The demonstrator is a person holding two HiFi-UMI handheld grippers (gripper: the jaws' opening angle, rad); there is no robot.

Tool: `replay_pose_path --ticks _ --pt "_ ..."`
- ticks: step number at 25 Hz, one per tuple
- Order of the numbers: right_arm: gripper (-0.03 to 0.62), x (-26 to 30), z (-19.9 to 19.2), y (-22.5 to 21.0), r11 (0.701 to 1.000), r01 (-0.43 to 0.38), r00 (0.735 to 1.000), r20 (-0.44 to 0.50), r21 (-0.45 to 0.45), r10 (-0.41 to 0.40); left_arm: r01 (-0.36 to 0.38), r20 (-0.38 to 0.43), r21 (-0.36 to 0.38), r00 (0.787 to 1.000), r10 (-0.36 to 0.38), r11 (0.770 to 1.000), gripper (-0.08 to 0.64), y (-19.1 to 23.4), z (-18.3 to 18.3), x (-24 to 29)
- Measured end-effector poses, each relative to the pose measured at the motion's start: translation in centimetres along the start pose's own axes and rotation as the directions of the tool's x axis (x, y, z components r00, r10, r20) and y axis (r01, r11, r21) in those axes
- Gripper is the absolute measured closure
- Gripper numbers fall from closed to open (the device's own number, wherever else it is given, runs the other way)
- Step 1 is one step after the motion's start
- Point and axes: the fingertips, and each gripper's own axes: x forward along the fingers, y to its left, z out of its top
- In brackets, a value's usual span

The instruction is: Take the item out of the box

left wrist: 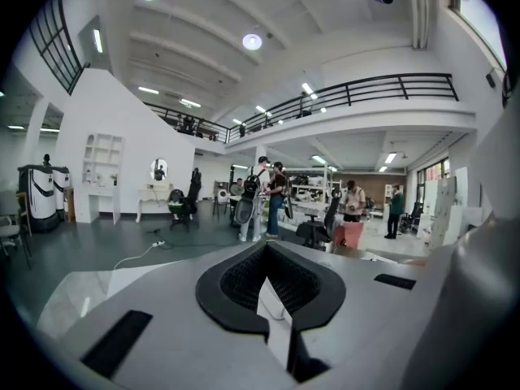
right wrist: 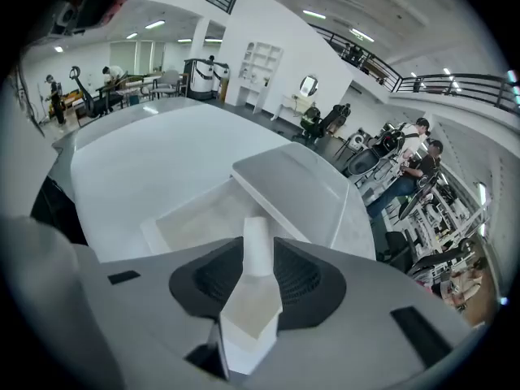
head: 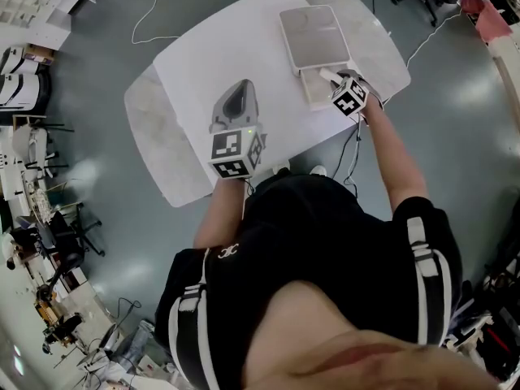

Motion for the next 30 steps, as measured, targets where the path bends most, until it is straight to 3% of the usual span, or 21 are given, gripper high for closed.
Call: replay_pose_path --ticks 13,20,26,30 --pt "0.465 4.7 -1.0 0.2 0.997 -0.078 0.989 -0.127 -0.01 0.076 -0.082 -0.017 -0.016 0.996 0.082 0.996 0.546 2.3 -0.8 -1.0" --pt "0.453 7.0 -1.3 0.6 0.997 -0.082 0.98 -0.182 -0.011 0.079 -0.115 -0.015 -0.023 0.993 0.114 0.993 0.546 3.1 -1.0 -1.7" --pt "0.453 7.9 -1.8 0.3 0.995 -0.022 0.979 -0.201 -0.095 0.002 -0.125 -0.009 -0.024 0.992 0.125 0.992 0.546 3.5 -0.8 -2.3" --pt "0.456 7.2 -1.4 0.7 0.998 -0.041 0.98 -0.195 -0.057 0.029 -0.113 -0.005 -0.024 0.994 0.113 0.993 0.546 3.5 -0.8 -2.3"
